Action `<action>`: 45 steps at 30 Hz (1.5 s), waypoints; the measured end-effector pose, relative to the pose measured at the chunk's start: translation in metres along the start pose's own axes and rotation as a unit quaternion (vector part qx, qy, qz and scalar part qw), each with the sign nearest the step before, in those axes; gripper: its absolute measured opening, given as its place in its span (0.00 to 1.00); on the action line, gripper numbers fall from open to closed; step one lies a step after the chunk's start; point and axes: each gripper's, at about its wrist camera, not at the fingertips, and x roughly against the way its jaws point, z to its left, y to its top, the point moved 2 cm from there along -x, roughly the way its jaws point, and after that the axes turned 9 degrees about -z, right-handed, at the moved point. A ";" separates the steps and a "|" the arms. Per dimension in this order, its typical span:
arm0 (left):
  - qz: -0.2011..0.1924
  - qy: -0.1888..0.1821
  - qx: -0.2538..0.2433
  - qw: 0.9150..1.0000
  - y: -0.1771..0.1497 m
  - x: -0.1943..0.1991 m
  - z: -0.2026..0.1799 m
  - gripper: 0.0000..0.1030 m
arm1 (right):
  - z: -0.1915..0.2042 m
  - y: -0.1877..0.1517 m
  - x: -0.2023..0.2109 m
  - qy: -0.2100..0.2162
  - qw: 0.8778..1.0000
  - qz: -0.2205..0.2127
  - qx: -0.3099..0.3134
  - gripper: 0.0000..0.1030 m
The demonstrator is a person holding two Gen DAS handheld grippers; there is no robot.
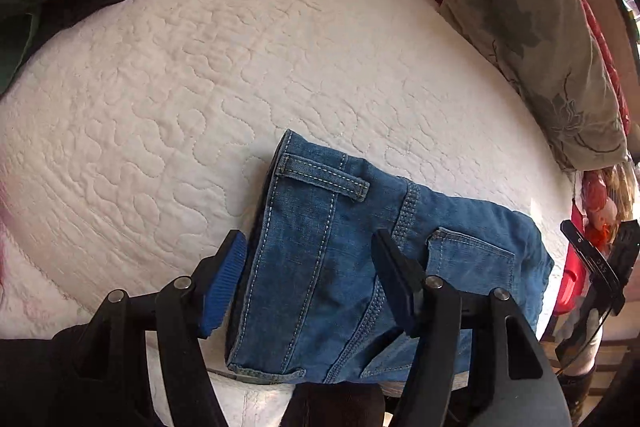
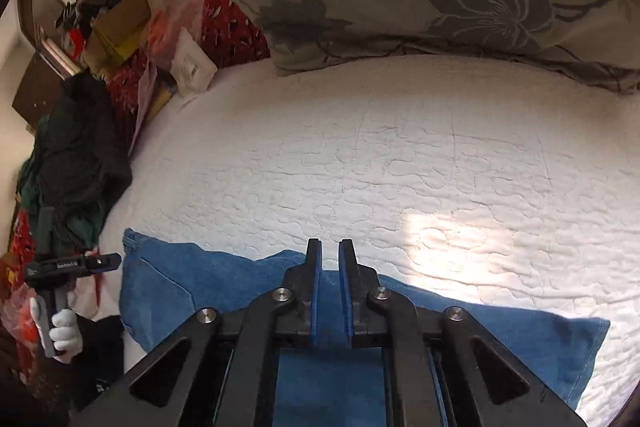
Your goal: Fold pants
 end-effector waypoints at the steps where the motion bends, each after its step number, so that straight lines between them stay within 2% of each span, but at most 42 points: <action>1: -0.011 -0.008 -0.014 1.000 -0.002 0.011 -0.008 0.62 | -0.013 -0.007 0.025 0.002 0.999 -0.021 -0.036 0.34; 2: -0.016 -0.015 -0.035 0.999 -0.004 0.019 -0.021 0.62 | -0.026 -0.016 0.049 -0.002 0.997 -0.041 -0.067 0.51; 4: -0.015 -0.028 -0.096 0.995 -0.013 0.029 -0.054 0.63 | -0.059 -0.044 0.095 -0.019 0.988 -0.079 -0.132 0.65; 6: 0.000 -0.043 -0.160 0.986 -0.025 0.028 -0.097 0.63 | -0.090 -0.083 0.137 -0.033 0.973 -0.106 -0.200 0.66; 9: 0.035 -0.062 -0.245 0.967 -0.039 0.007 -0.183 0.63 | -0.134 -0.154 0.179 -0.052 0.944 -0.136 -0.297 0.67; 11: 0.065 -0.079 -0.294 0.950 -0.054 -0.006 -0.238 0.63 | -0.150 -0.192 0.186 -0.051 0.927 -0.136 -0.345 0.68; 14: 0.107 -0.095 -0.343 0.928 -0.077 -0.028 -0.315 0.63 | -0.162 -0.233 0.172 -0.036 0.910 -0.122 -0.394 0.68; 18: 0.137 -0.088 -0.386 0.908 -0.099 -0.051 -0.388 0.63 | -0.170 -0.249 0.146 0.003 0.891 -0.139 -0.431 0.68; 21: 0.144 -0.065 -0.418 0.895 -0.107 -0.072 -0.426 0.63 | -0.172 -0.240 0.132 0.031 0.888 -0.156 -0.432 0.75; 22: 0.145 -0.059 -0.426 0.891 -0.108 -0.078 -0.437 0.63 | -0.171 -0.237 0.129 0.046 0.885 -0.166 -0.434 0.78; 24: 0.149 -0.050 -0.446 0.881 -0.109 -0.093 -0.457 0.63 | -0.169 -0.230 0.119 0.102 0.874 -0.179 -0.440 0.78; 27: 0.158 -0.050 -0.466 0.869 -0.106 -0.113 -0.482 0.63 | -0.165 -0.221 0.099 0.122 0.876 -0.181 -0.429 0.78; 29: 0.180 -0.066 -0.478 0.857 -0.105 -0.126 -0.495 0.63 | -0.165 -0.224 0.097 0.132 0.879 -0.190 -0.417 0.78; 31: 0.207 -0.074 -0.498 0.839 -0.110 -0.140 -0.509 0.63 | -0.166 -0.228 0.097 0.148 0.881 -0.198 -0.403 0.78; 34: 0.232 -0.077 -0.549 0.799 -0.124 -0.161 -0.525 0.63 | -0.163 -0.229 0.095 0.159 0.888 -0.196 -0.385 0.78; 37: 0.252 -0.070 -0.607 0.750 -0.144 -0.176 -0.536 0.63 | -0.162 -0.231 0.092 0.165 0.886 -0.200 -0.384 0.78; 40: 0.254 -0.054 -0.672 0.694 -0.167 -0.187 -0.538 0.63 | -0.166 -0.235 0.097 0.165 0.885 -0.203 -0.384 0.78; 41: 0.248 -0.053 -0.690 0.678 -0.173 -0.187 -0.539 0.64 | -0.168 -0.240 0.099 0.164 0.885 -0.205 -0.385 0.79; 42: 0.243 -0.055 -0.703 0.667 -0.176 -0.185 -0.541 0.64 | -0.169 -0.242 0.101 0.165 0.884 -0.206 -0.387 0.80; 43: 0.240 -0.057 -0.709 0.660 -0.179 -0.184 -0.543 0.64 | -0.169 -0.243 0.102 0.166 0.882 -0.208 -0.389 0.81; 44: 0.241 -0.058 -0.708 0.662 -0.180 -0.184 -0.543 0.64 | -0.170 -0.243 0.102 0.169 0.880 -0.209 -0.392 0.85; 45: 0.242 -0.060 -0.702 0.667 -0.180 -0.183 -0.543 0.64 | -0.169 -0.243 0.102 0.174 0.877 -0.210 -0.395 0.87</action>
